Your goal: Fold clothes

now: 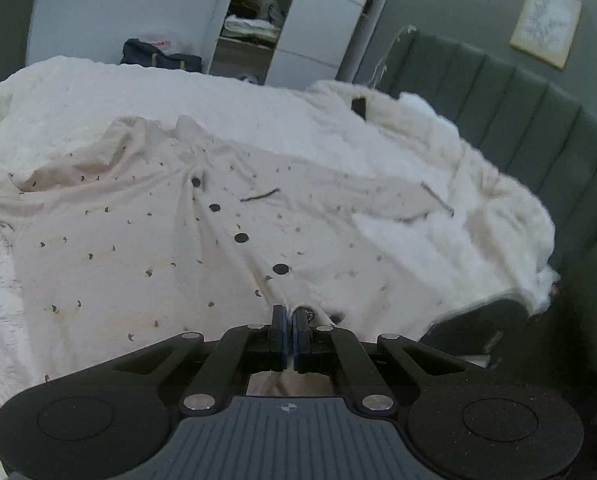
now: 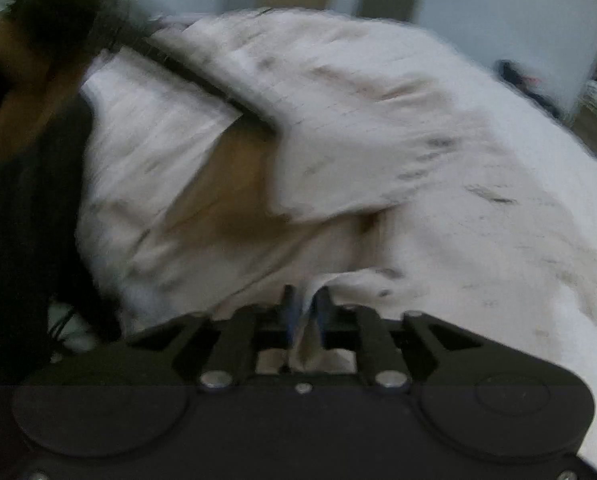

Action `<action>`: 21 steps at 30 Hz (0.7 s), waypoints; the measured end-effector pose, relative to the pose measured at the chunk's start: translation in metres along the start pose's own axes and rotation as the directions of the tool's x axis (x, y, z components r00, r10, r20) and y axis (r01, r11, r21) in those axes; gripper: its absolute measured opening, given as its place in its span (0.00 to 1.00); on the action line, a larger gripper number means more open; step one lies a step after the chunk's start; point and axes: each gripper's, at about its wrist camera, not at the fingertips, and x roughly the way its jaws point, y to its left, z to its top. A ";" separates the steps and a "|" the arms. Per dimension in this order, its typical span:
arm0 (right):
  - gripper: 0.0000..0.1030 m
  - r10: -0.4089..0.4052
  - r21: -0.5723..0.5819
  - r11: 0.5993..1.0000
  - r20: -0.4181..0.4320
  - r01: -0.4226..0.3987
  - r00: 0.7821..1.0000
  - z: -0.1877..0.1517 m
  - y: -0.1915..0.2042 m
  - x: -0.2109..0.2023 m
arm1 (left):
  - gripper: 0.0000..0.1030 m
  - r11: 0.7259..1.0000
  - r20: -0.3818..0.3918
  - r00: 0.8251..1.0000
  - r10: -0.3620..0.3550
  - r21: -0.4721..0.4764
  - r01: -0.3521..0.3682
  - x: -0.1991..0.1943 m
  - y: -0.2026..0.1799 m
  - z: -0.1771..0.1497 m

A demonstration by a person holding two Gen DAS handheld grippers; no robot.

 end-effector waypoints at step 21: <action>0.12 -0.035 0.173 0.985 0.031 0.029 0.999 -0.021 -0.053 0.034 | 0.02 1.000 -0.025 1.000 -0.006 0.001 0.006 0.007 -0.015 -0.011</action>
